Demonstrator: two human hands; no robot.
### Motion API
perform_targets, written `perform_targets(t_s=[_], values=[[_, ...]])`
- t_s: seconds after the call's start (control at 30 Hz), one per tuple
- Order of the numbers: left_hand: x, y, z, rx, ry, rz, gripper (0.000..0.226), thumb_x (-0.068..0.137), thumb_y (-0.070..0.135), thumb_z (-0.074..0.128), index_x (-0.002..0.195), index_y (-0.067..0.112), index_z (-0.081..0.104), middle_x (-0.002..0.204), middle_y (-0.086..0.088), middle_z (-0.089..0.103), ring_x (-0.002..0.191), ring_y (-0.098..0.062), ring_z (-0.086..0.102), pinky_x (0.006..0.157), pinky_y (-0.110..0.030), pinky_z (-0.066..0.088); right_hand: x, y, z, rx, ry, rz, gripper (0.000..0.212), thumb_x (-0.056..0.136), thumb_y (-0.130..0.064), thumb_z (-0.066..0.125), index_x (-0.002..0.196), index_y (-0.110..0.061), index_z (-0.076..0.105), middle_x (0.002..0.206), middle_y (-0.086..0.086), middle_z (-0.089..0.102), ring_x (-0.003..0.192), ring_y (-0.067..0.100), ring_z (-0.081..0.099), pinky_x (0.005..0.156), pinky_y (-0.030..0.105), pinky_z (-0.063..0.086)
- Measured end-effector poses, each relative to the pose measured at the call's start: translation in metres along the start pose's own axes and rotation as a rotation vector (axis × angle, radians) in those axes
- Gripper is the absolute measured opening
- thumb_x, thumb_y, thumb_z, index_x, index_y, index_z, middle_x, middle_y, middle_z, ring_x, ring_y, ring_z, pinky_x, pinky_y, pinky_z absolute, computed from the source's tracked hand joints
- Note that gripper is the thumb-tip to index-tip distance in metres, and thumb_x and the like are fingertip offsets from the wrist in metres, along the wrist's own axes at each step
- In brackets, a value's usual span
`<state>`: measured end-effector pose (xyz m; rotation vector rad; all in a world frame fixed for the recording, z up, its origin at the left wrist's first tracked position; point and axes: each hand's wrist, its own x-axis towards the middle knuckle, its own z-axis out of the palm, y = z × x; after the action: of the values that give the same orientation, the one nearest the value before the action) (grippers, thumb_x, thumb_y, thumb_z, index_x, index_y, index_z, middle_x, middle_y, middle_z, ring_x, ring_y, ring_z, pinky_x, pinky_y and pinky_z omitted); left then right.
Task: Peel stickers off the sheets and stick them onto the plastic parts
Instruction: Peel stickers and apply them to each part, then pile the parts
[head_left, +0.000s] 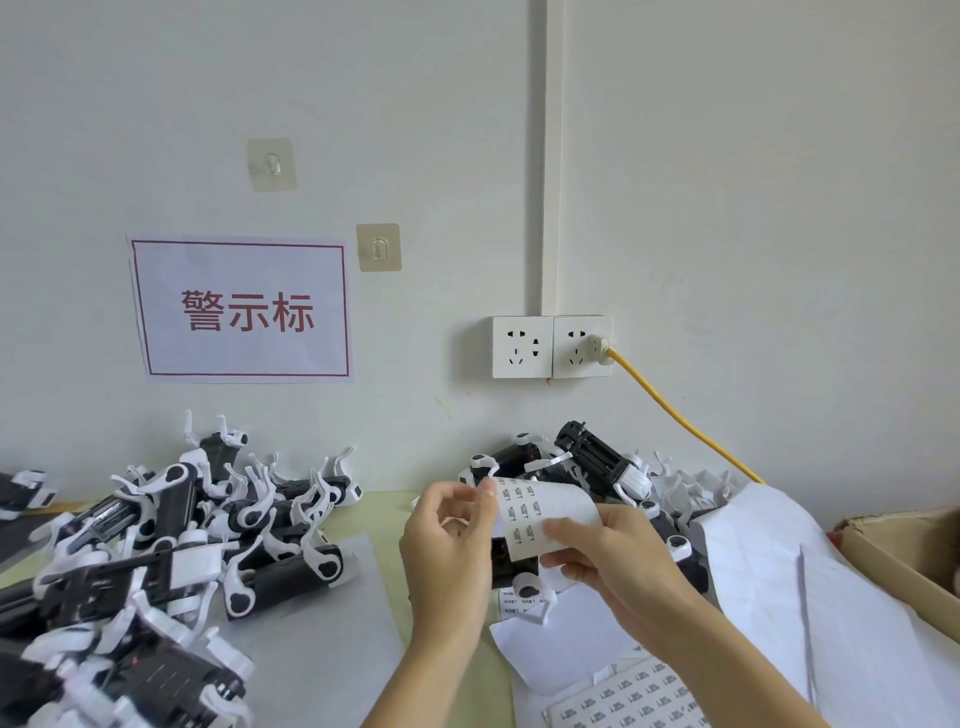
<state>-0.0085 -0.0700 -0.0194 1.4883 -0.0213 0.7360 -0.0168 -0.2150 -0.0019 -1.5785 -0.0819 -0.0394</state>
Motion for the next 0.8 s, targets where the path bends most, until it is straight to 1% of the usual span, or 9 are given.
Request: perform_targets(t_s=[0.1, 0.17, 0.27, 0.37, 0.47, 0.53, 0.6, 0.73, 0.8], values=[[-0.0043, 0.0031, 0.0004, 0.237, -0.057, 0.275, 0.017, 0.084, 0.008, 0.074, 0.076, 0.020, 0.065, 0.076, 0.008, 0.062, 0.070, -0.010, 0.055, 0.063, -0.013, 0.041, 0.0026, 0.0017, -0.0008, -0.013, 0.075, -0.029, 0.009, 0.090, -0.008, 0.068, 0.093, -0.004, 0.075, 0.085, 0.010, 0.078, 0.071, 0.017, 0.071, 0.071, 0.032, 0.050], [-0.0081, 0.0041, 0.0018, 0.373, -0.132, 0.447, 0.013, 0.084, 0.007, 0.074, 0.080, 0.018, 0.068, 0.085, 0.009, 0.057, 0.083, -0.006, 0.053, 0.070, -0.010, 0.040, 0.0035, 0.0027, -0.0010, -0.047, 0.121, -0.067, 0.008, 0.088, -0.011, 0.070, 0.084, -0.006, 0.076, 0.077, 0.009, 0.076, 0.070, 0.018, 0.071, 0.069, 0.031, 0.051], [-0.0102, 0.0033, 0.0038, 0.481, -0.209, 0.586, 0.008, 0.086, 0.007, 0.073, 0.086, 0.015, 0.073, 0.088, 0.010, 0.058, 0.091, -0.008, 0.053, 0.074, -0.015, 0.043, 0.0037, 0.0045, -0.0006, -0.115, 0.163, -0.120, 0.013, 0.085, -0.014, 0.072, 0.074, -0.009, 0.076, 0.069, 0.007, 0.074, 0.065, 0.015, 0.068, 0.066, 0.030, 0.052], [-0.0094, 0.0018, 0.0042, 0.512, -0.222, 0.638, 0.010, 0.086, 0.004, 0.073, 0.085, 0.013, 0.074, 0.085, 0.010, 0.064, 0.088, -0.005, 0.050, 0.074, -0.018, 0.043, 0.0026, 0.0051, 0.0008, -0.213, 0.176, -0.191, 0.017, 0.084, -0.015, 0.071, 0.070, -0.006, 0.072, 0.062, 0.008, 0.068, 0.059, 0.014, 0.061, 0.057, 0.022, 0.047], [-0.0098, 0.0009, 0.0041, 0.533, -0.238, 0.633, 0.010, 0.089, 0.004, 0.070, 0.082, 0.011, 0.073, 0.084, 0.009, 0.063, 0.088, -0.006, 0.049, 0.073, -0.023, 0.043, 0.0016, 0.0070, 0.0034, -0.306, 0.186, -0.271, 0.033, 0.085, -0.014, 0.068, 0.070, 0.012, 0.054, 0.058, 0.013, 0.044, 0.054, 0.016, 0.038, 0.049, 0.026, 0.030], [-0.0098, 0.0009, 0.0045, 0.533, -0.256, 0.629, 0.011, 0.091, 0.004, 0.068, 0.083, 0.010, 0.073, 0.084, 0.008, 0.062, 0.088, -0.009, 0.051, 0.074, -0.022, 0.043, 0.0007, 0.0069, 0.0048, -0.336, 0.187, -0.316, 0.039, 0.088, -0.013, 0.067, 0.069, 0.015, 0.047, 0.058, 0.009, 0.036, 0.053, 0.017, 0.029, 0.048, 0.027, 0.023], [-0.0094, 0.0021, 0.0043, 0.524, -0.260, 0.624, 0.010, 0.092, 0.005, 0.067, 0.084, 0.009, 0.072, 0.084, 0.006, 0.063, 0.088, -0.010, 0.052, 0.075, -0.020, 0.042, -0.0011, 0.0054, 0.0060, -0.360, 0.179, -0.355, 0.044, 0.090, -0.013, 0.067, 0.064, 0.010, 0.040, 0.057, 0.008, 0.029, 0.051, 0.017, 0.025, 0.047, 0.026, 0.020], [-0.0083, 0.0035, 0.0034, 0.533, -0.267, 0.614, 0.008, 0.092, 0.005, 0.067, 0.085, 0.007, 0.072, 0.085, 0.004, 0.064, 0.088, -0.012, 0.052, 0.077, -0.020, 0.041, -0.0025, 0.0045, 0.0068, -0.444, 0.179, -0.434, 0.050, 0.092, -0.014, 0.065, 0.058, -0.014, 0.028, 0.055, -0.002, 0.018, 0.045, 0.011, 0.021, 0.044, 0.019, 0.017], [-0.0089, 0.0039, 0.0034, 0.540, -0.279, 0.616, 0.009, 0.092, 0.006, 0.066, 0.085, 0.007, 0.070, 0.086, 0.004, 0.062, 0.089, -0.012, 0.052, 0.076, -0.024, 0.043, -0.0026, 0.0051, 0.0059, -0.447, 0.163, -0.430, 0.049, 0.092, -0.014, 0.065, 0.058, -0.013, 0.030, 0.053, -0.005, 0.019, 0.044, 0.009, 0.022, 0.043, 0.018, 0.018]])
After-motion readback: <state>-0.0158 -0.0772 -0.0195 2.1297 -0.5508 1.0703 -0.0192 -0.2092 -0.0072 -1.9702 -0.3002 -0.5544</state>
